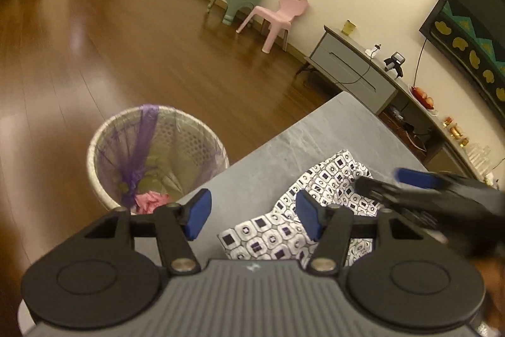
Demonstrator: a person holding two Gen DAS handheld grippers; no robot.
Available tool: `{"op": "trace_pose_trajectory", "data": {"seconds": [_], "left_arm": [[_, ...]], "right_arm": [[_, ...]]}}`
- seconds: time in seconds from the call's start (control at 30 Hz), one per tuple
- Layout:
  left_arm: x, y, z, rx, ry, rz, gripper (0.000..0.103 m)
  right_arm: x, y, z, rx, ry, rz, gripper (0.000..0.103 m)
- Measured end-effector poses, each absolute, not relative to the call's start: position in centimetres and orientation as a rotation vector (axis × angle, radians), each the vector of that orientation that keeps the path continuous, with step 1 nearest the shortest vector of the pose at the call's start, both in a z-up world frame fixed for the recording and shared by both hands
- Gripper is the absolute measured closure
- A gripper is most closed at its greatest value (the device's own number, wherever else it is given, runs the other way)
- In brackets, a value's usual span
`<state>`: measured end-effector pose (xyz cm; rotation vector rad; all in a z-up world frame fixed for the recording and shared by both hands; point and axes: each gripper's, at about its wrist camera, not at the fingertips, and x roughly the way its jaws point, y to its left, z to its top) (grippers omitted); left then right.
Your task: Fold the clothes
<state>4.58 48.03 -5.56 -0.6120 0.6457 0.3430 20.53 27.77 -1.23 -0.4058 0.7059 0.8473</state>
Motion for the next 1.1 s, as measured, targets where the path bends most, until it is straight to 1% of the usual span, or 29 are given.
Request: {"op": "trace_pose_trajectory", "data": {"seconds": [0.03,0.07,0.17,0.23,0.37,0.47,0.5,0.67,0.7,0.73,0.77,0.8,0.83,0.87,0.9,0.93,0.97,1.0,1.07,1.1], "left_arm": [[4.1,48.3,-5.8,-0.621,0.643,0.345,0.045],[3.9,48.5,-6.0,-0.628,0.639,0.345,0.045],[4.1,49.0,-6.8,-0.641,0.635,0.345,0.046],[4.8,49.0,-7.2,-0.637,0.651,0.345,0.047],[5.9,47.6,-7.3,-0.553,0.666,0.349,0.049],[6.9,46.0,-7.1,-0.437,0.678,0.347,0.049],[7.0,45.9,-7.2,-0.44,0.684,0.354,0.049],[5.8,49.3,-8.1,-0.763,0.645,0.311,0.049],[5.7,49.6,-8.3,-0.799,0.638,0.296,0.049],[5.6,49.9,-8.5,-0.824,0.631,0.291,0.049],[5.5,50.2,-8.7,-0.848,0.624,0.288,0.049],[5.3,50.5,-8.8,-0.87,0.618,0.29,0.049],[5.1,50.8,-8.9,-0.886,0.612,0.297,0.049],[5.0,51.0,-8.9,-0.892,0.607,0.308,0.049],[5.0,51.2,-8.8,-0.89,0.605,0.319,0.049],[5.0,51.2,-8.6,-0.884,0.603,0.326,0.049],[5.0,51.2,-8.5,-0.881,0.603,0.322,0.049],[4.9,51.1,-8.5,-0.878,0.604,0.317,0.049],[4.9,50.9,-8.4,-0.872,0.605,0.307,0.049],[4.9,50.9,-8.3,-0.869,0.606,0.302,0.049]], "right_arm": [[22.0,28.4,-1.9,-0.405,0.761,0.845,0.081],[22.9,28.3,-2.1,-0.39,0.798,0.845,0.099],[23.9,26.4,-0.5,-0.307,0.754,0.815,0.099],[24.7,25.8,-0.5,-0.28,0.744,0.781,0.099],[25.3,26.8,-2.9,-0.366,0.766,0.711,0.099],[24.9,29.0,-3.5,-0.423,0.732,0.675,0.098],[24.7,29.5,-3.5,-0.435,0.724,0.667,0.098],[23.8,27.8,-0.6,-0.372,0.592,0.585,0.098],[23.5,27.2,0.0,-0.367,0.559,0.56,0.096],[22.8,26.7,0.4,-0.382,0.532,0.545,0.092],[21.8,26.4,0.5,-0.397,0.523,0.553,0.078],[20.4,26.1,0.6,-0.396,0.519,0.592,0.07],[18.3,25.8,0.6,-0.37,0.519,0.684,0.059],[16.2,25.4,0.6,-0.343,0.519,0.775,0.051],[14.1,25.3,0.4,-0.328,0.527,0.867,0.036],[12.0,25.7,-0.3,-0.343,0.55,0.955,0.027],[10.4,26.2,-1.3,-0.376,0.568,1.011,0.025],[9.4,26.9,-2.4,-0.42,0.583,1.037,0.026],[9.0,27.8,-4.1,-0.468,0.616,1.031,0.038],[9.4,28.1,-4.6,-0.47,0.635,1.009,0.068]]}}
